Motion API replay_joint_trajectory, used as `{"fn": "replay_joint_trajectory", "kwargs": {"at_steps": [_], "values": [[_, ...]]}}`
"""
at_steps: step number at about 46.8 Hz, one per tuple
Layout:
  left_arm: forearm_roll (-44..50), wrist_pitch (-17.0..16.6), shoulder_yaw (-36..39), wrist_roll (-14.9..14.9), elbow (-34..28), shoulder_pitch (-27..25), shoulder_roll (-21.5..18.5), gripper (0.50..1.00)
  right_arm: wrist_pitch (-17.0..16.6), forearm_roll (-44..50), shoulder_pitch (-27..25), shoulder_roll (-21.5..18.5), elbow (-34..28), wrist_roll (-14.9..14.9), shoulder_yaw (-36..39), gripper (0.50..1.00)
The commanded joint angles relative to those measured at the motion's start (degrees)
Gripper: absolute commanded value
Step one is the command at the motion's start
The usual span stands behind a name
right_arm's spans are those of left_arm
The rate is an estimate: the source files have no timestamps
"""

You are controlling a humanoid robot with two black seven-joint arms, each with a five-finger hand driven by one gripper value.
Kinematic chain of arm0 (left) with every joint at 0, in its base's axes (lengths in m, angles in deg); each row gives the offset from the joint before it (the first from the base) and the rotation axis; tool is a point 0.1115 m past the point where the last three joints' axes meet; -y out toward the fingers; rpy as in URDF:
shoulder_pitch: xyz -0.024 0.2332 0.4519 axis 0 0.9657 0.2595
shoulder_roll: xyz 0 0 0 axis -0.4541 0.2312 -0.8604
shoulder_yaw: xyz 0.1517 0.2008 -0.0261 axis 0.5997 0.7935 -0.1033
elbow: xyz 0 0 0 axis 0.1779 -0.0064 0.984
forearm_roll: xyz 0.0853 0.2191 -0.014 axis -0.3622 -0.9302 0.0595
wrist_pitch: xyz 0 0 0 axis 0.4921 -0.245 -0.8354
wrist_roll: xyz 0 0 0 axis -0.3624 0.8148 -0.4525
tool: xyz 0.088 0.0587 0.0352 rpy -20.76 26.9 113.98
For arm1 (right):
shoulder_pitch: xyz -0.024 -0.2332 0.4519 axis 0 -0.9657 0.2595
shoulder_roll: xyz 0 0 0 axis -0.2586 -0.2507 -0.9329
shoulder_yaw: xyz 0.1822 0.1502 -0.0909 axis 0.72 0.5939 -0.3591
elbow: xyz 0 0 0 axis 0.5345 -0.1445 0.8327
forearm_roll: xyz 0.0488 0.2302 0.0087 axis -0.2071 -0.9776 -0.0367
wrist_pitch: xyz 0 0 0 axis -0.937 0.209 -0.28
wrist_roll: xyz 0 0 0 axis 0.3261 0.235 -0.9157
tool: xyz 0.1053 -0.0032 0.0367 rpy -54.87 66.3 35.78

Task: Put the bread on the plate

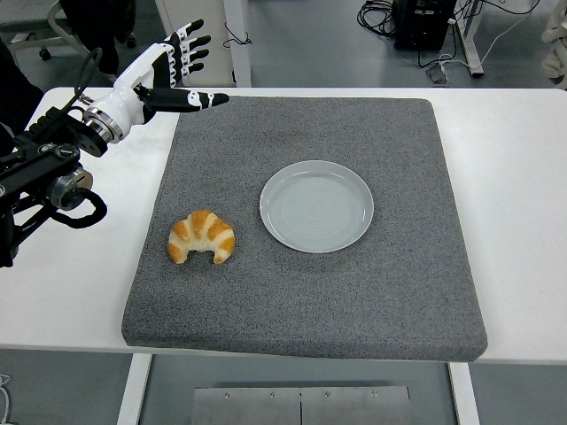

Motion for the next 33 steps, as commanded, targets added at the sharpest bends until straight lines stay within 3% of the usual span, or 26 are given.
{"fn": "replay_joint_trajectory", "kwargs": {"at_steps": [1, 12, 33], "values": [[-1.54, 0.02, 1.29, 0.74, -2.9, 0.01, -1.91, 0.975, 0.0, 0.0, 0.0, 0.0, 0.0, 0.0, 0.0, 1.0], [-8.74, 0.11, 4.72, 1.88, -14.15, -0.08, -10.17, 0.975, 0.0, 0.0, 0.0, 0.0, 0.0, 0.0, 0.0, 1.0], [-19.91, 0.55, 10.87, 3.46, -17.23, -0.17, -13.25, 0.977, 0.0, 0.0, 0.0, 0.0, 0.0, 0.0, 0.0, 1.0]]}}
